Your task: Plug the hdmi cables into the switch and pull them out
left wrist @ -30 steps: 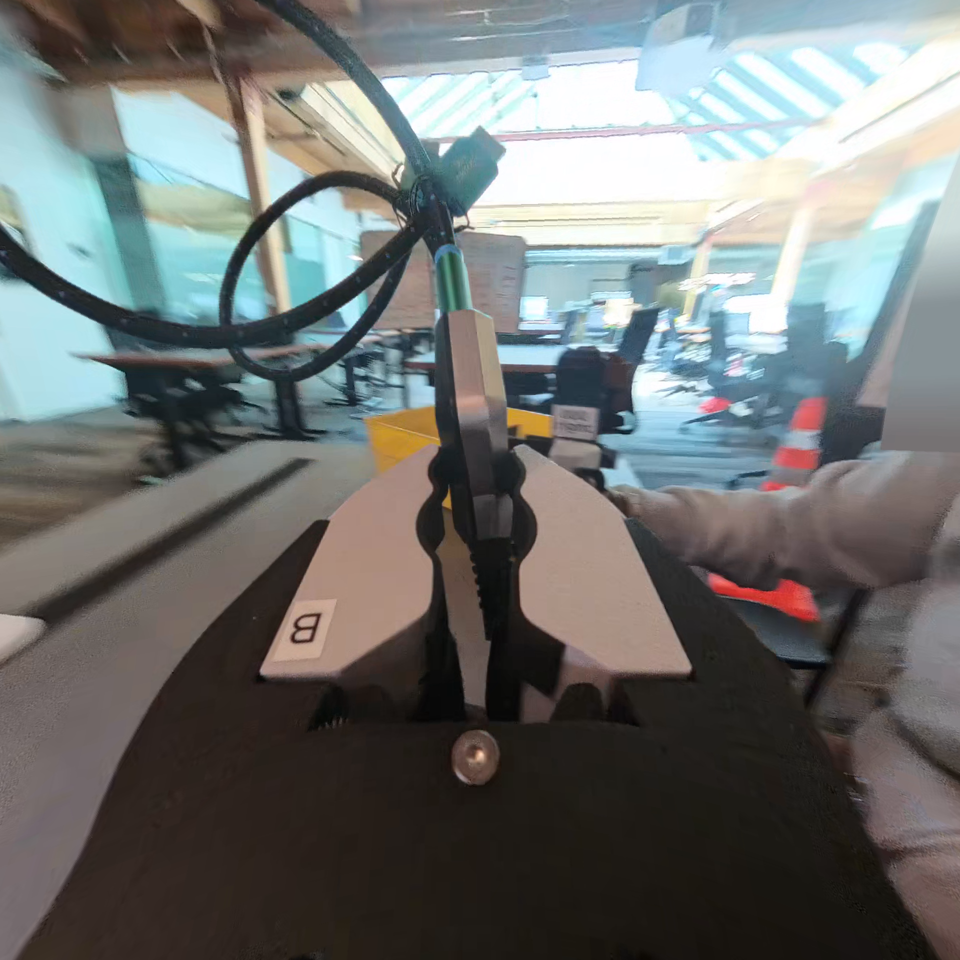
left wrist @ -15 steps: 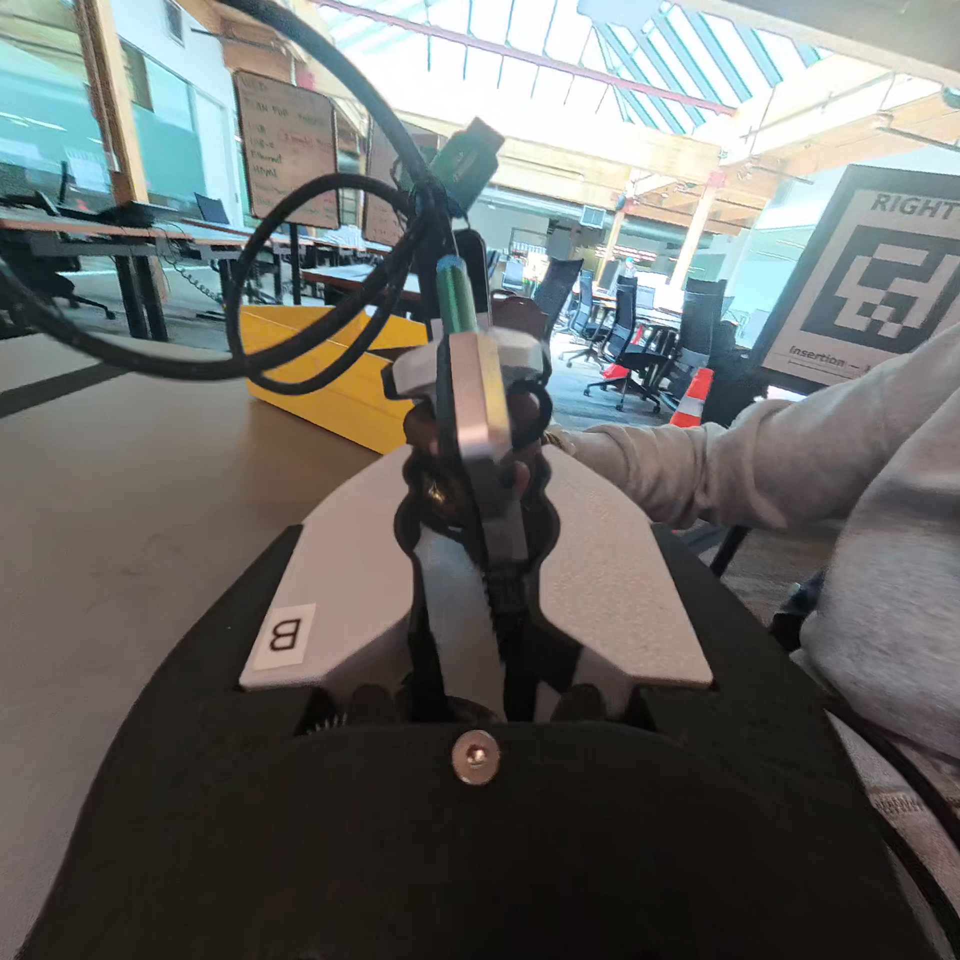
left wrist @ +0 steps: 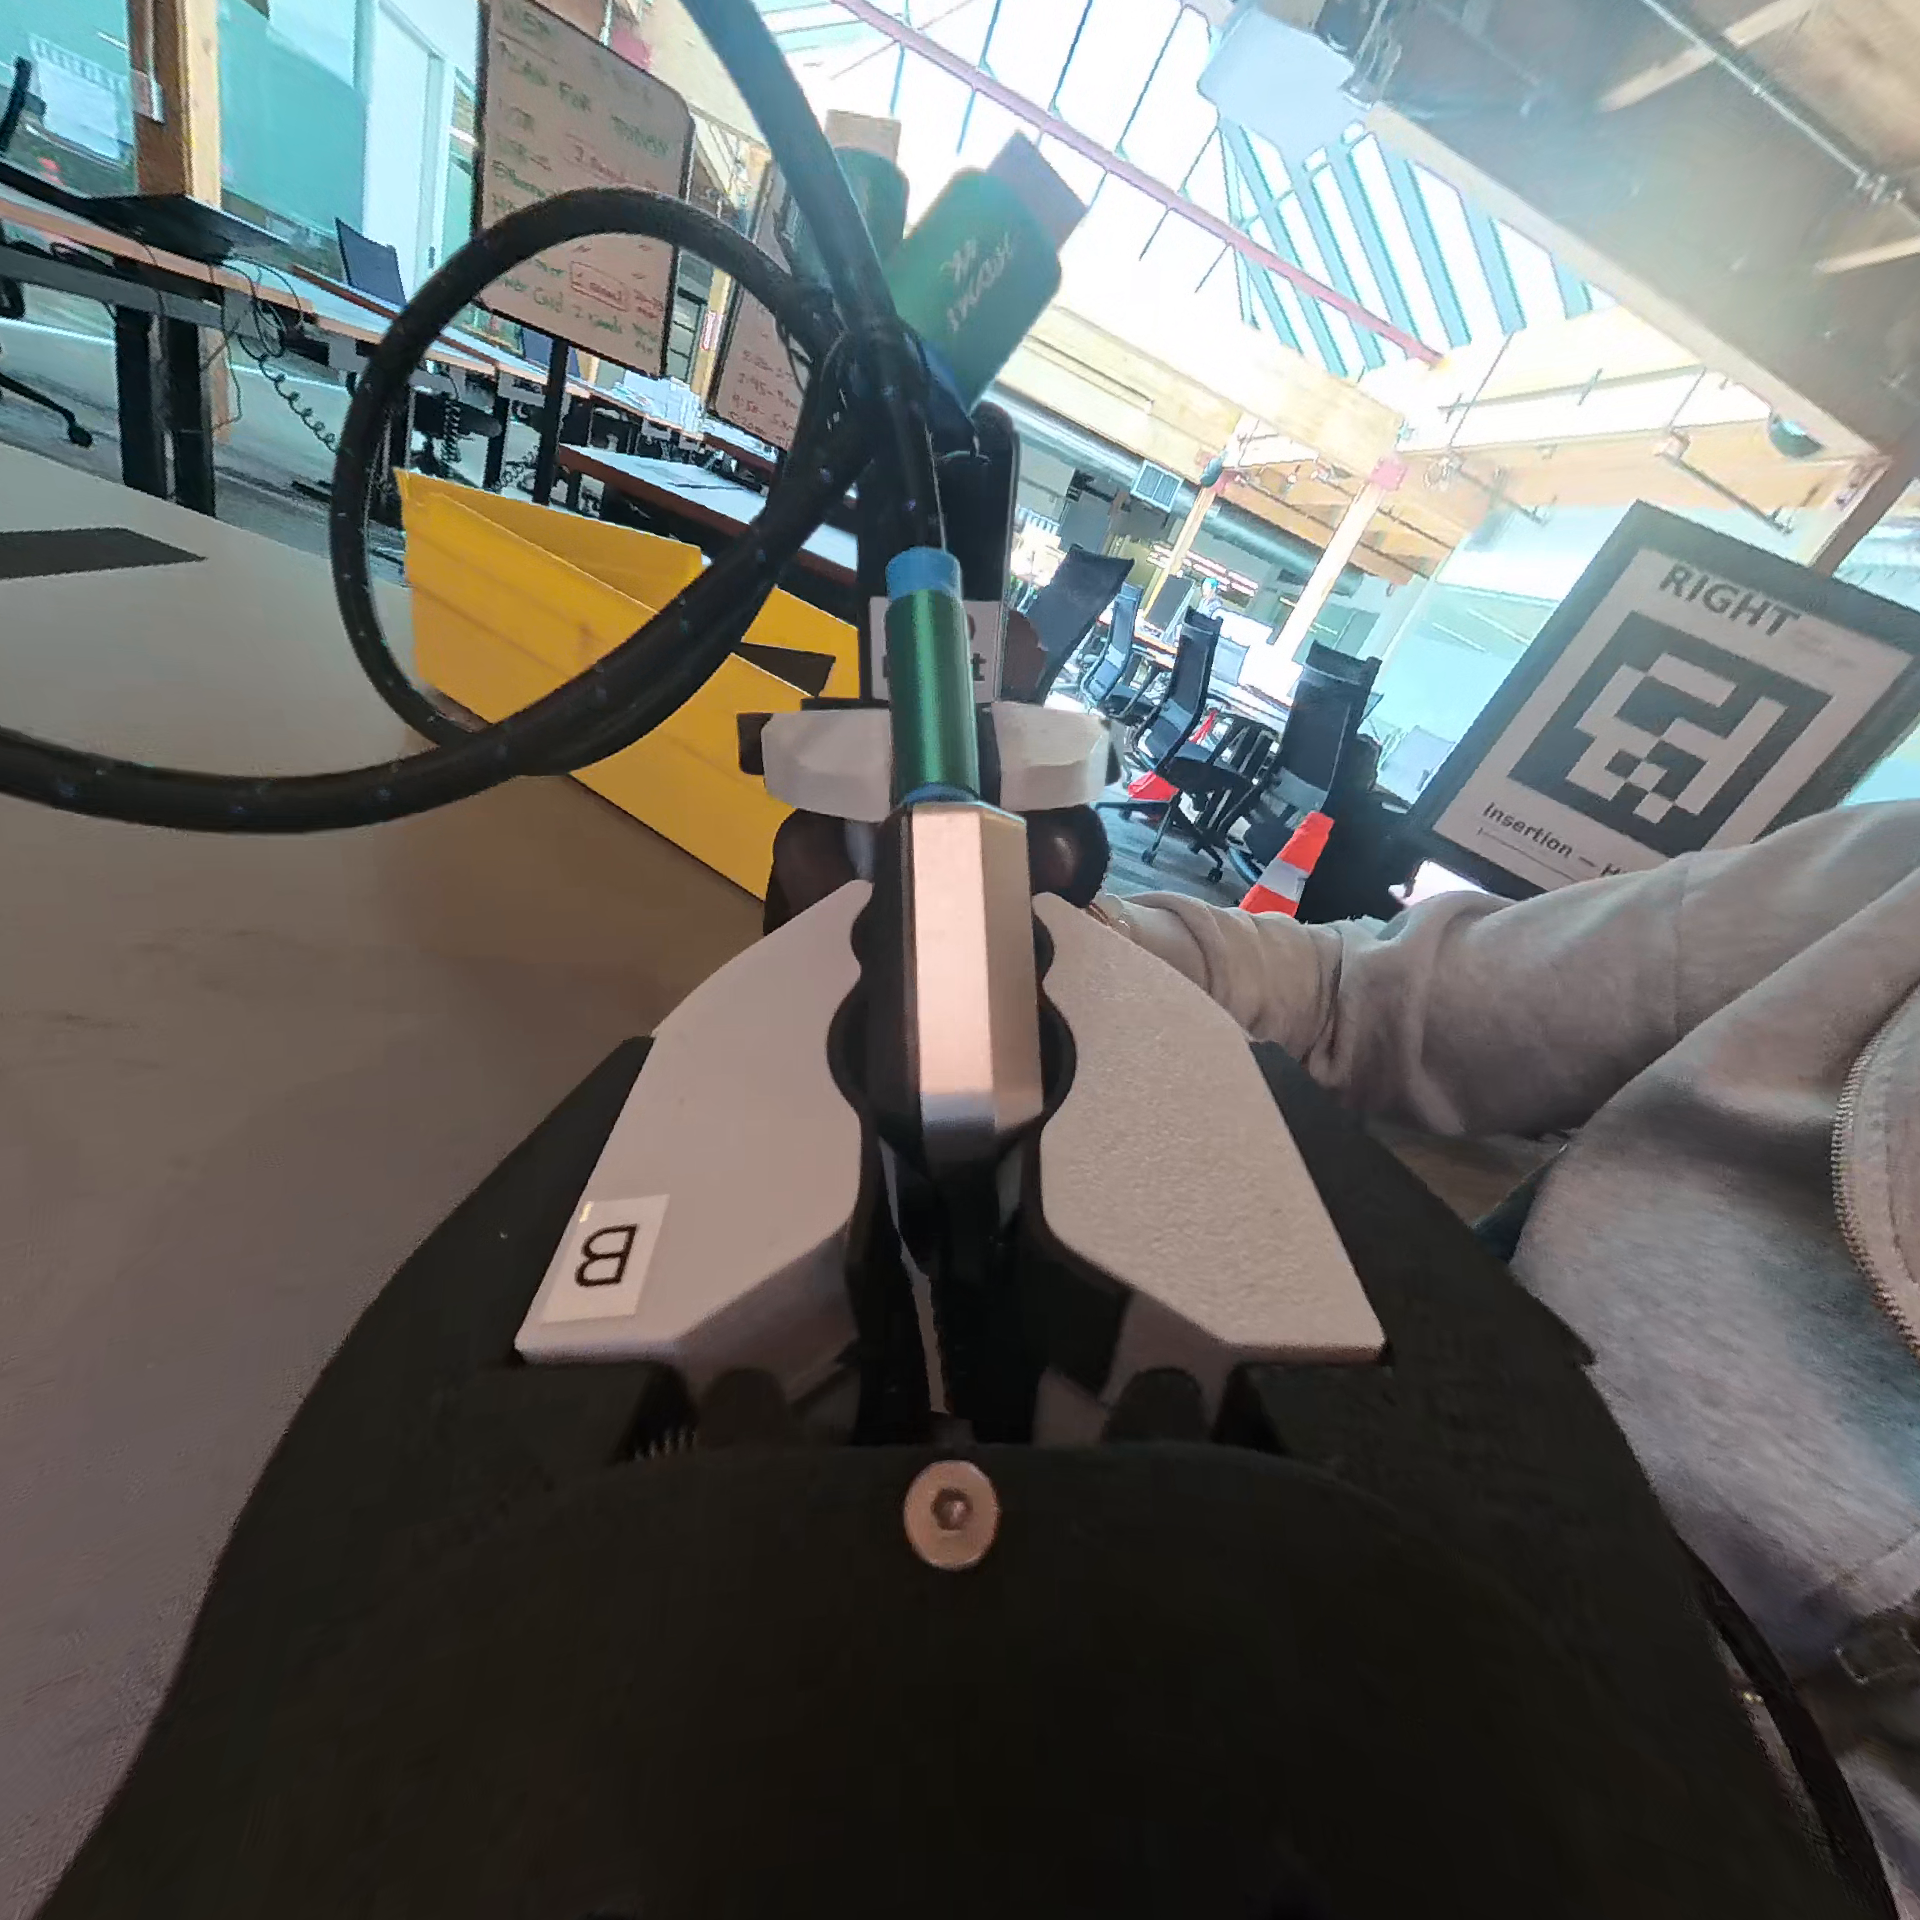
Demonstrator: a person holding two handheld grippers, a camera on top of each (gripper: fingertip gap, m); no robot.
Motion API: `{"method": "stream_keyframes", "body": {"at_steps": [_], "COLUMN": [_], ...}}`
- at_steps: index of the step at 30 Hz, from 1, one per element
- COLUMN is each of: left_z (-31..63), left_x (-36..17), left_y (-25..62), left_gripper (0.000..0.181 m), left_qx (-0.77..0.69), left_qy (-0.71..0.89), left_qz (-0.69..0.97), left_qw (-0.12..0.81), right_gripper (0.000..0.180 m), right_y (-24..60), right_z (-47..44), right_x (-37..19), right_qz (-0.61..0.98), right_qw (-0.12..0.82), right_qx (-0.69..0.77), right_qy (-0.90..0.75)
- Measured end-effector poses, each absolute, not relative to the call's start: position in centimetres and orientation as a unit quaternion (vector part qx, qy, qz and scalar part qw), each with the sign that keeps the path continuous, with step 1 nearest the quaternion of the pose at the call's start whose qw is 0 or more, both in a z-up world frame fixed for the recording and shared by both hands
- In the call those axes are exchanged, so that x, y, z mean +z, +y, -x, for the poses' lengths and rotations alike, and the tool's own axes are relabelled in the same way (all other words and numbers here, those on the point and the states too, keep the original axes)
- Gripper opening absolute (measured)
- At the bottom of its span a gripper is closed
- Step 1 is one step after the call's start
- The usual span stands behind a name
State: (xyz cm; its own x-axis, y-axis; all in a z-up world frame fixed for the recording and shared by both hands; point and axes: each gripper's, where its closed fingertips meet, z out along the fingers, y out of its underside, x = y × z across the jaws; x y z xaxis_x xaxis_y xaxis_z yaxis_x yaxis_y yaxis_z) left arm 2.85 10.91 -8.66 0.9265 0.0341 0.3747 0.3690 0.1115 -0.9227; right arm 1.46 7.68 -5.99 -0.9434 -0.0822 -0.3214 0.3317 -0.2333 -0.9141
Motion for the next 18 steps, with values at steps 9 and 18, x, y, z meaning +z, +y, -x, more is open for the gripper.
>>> {"method": "stream_keyframes", "body": {"at_steps": [9,18], "left_z": [-3.2,-3.3], "left_x": [-7.7,-6.9], "left_y": [10.5,10.0], "left_gripper": [0.023,0.023], "left_qx": [-0.118,-0.108], "left_qy": [-0.142,-0.138], "left_qz": [0.64,0.625], "left_qw": [0.746,0.761], "right_gripper": [0.011,0.01], "right_y": [7.4,7.2], "right_z": [-1.6,-1.6], "right_x": [-4.8,-3.5], "right_qz": [-0.093,-0.087], "right_qw": [0.08,0.047], "right_qx": [-0.77,-0.775], "right_qy": [0.626,0.624]}}
